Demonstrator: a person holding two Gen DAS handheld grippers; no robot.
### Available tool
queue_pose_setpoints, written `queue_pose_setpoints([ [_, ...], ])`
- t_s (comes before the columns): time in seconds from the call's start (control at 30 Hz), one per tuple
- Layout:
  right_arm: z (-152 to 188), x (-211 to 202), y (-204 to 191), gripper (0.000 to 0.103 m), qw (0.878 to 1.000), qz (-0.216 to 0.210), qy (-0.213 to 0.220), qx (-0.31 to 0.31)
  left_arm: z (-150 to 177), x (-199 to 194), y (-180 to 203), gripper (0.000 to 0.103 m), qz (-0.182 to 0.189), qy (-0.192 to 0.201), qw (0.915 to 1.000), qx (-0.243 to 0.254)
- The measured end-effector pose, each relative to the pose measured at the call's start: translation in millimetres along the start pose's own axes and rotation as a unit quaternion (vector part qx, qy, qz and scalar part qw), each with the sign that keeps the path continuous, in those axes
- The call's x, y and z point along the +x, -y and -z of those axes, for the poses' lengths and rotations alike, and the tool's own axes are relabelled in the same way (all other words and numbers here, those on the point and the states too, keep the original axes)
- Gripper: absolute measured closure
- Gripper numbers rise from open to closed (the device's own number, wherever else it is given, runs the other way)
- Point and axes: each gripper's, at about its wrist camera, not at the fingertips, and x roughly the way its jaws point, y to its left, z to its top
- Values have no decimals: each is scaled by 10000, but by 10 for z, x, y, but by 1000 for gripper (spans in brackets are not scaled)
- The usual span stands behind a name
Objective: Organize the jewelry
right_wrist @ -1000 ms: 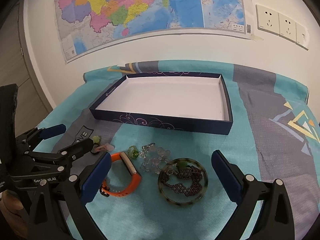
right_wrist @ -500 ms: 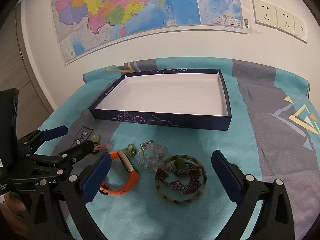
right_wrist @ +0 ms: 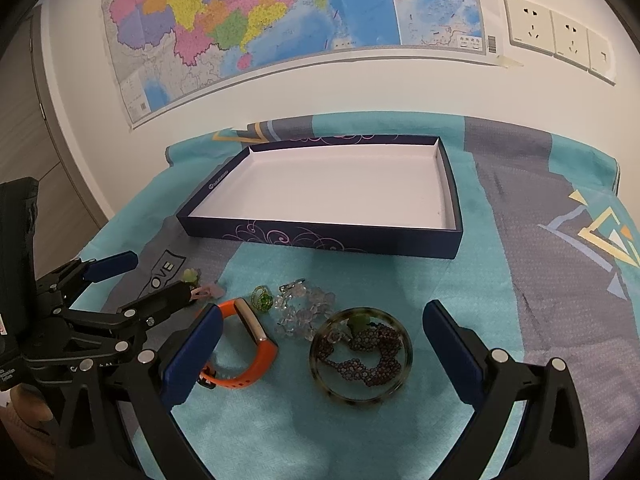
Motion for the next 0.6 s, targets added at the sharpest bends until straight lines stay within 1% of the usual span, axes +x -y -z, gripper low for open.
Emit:
queue_pose_setpoints([
  [0.43,0,3,7,6,10000,3,-17,3,-2,0,37,6,31,12,10000,79],
  [0.6,1,2,20,6,10000,8,-17,12,1,0,67,7,41,13,9999,142],
])
